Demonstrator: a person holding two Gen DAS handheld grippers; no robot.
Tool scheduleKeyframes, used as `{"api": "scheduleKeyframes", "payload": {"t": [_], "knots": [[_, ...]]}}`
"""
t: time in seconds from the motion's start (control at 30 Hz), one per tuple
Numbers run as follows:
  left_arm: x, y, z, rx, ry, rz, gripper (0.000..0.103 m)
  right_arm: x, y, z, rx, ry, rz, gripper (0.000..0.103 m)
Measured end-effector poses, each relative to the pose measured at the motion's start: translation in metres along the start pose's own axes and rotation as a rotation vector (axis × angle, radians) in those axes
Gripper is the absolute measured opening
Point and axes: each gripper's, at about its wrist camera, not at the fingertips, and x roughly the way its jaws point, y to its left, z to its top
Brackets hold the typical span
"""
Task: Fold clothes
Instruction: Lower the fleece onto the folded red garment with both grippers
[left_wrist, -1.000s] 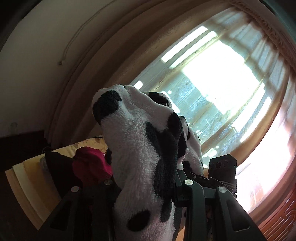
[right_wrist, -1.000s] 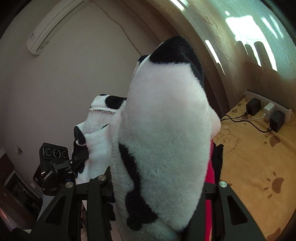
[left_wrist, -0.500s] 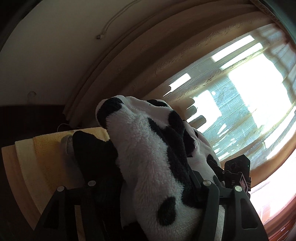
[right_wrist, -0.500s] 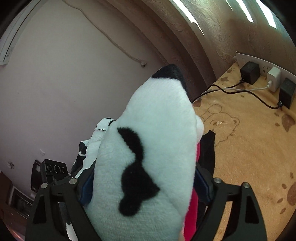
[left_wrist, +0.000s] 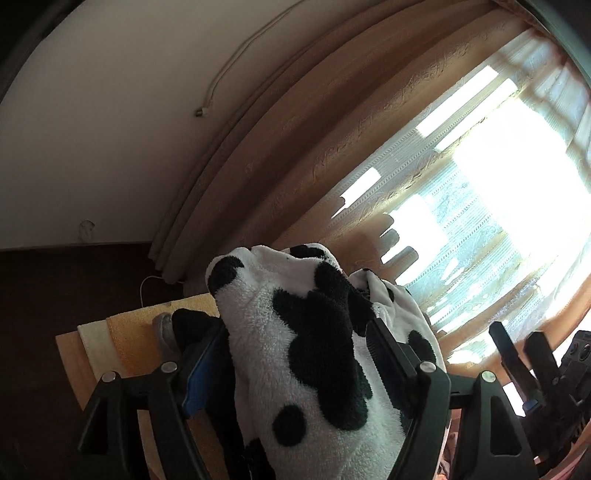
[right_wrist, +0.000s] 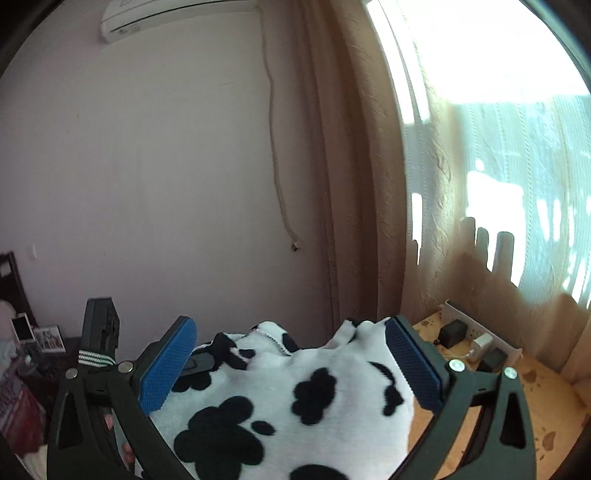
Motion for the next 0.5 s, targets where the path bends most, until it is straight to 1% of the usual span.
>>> {"api": "scheduleKeyframes", "payload": {"t": [0.07, 0.1, 0.23, 0.3, 0.33, 0.37, 0.5], "knots": [[-0.005, 0.001, 0.005, -0.008, -0.004, -0.009, 0.078, 0.015, 0.023, -0.008, -0.044, 0.042, -0.024, 0.103], [-0.008, 0.003, 0.007, -0.013, -0.011, -0.013, 0.078, 0.025, 0.027, -0.013, -0.058, 0.068, -0.038, 0.103], [-0.02, 0.011, 0.011, -0.024, -0.038, -0.024, 0.078, 0.072, 0.029, -0.033, -0.099, 0.182, -0.095, 0.103], [-0.024, 0.017, 0.012, -0.035, -0.041, -0.035, 0.079, 0.086, 0.03, -0.042, -0.167, 0.223, -0.129, 0.103], [-0.025, 0.019, 0.011, -0.043, -0.041, -0.043, 0.079, 0.088, 0.031, -0.047, -0.188, 0.238, -0.13, 0.103], [-0.026, 0.022, 0.01, -0.051, -0.04, -0.051, 0.079, 0.093, 0.024, -0.047, -0.177, 0.258, -0.118, 0.103], [-0.02, 0.027, 0.003, -0.069, -0.016, -0.081, 0.079, 0.121, -0.005, -0.044, -0.101, 0.355, -0.061, 0.103]]}}
